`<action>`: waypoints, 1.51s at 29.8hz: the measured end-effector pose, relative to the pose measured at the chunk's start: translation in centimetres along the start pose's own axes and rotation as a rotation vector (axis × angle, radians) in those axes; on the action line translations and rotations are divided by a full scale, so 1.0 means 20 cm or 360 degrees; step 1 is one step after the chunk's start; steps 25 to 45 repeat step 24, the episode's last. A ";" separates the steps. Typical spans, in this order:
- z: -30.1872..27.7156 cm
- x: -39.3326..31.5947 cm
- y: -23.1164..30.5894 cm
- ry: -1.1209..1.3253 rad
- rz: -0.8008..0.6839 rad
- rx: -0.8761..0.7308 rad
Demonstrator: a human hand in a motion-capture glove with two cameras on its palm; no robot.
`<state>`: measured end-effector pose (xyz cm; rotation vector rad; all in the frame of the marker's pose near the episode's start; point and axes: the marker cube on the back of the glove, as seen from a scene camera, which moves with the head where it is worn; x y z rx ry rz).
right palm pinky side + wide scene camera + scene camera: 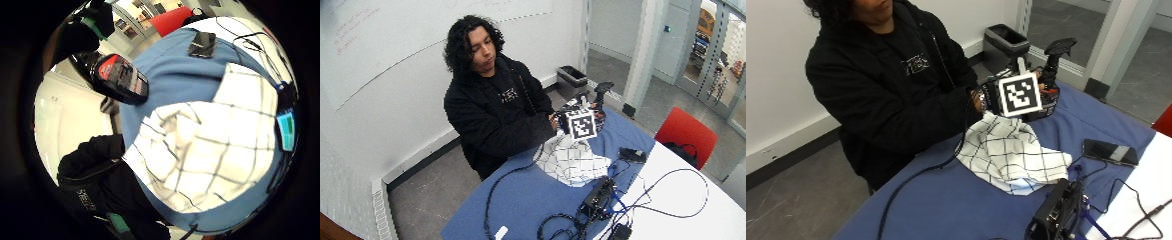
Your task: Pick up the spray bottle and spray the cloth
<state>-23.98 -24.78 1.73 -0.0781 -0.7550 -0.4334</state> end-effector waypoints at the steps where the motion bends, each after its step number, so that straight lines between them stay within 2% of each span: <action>1: -0.01 0.00 0.03 0.0115 0.0010 -0.0014; 6: -0.04 0.00 0.19 0.0607 0.0070 -0.0052; 15: -0.06 -0.05 0.36 0.1125 0.0133 -0.0029; 45: -0.01 -0.09 0.39 0.1216 0.0149 -0.0081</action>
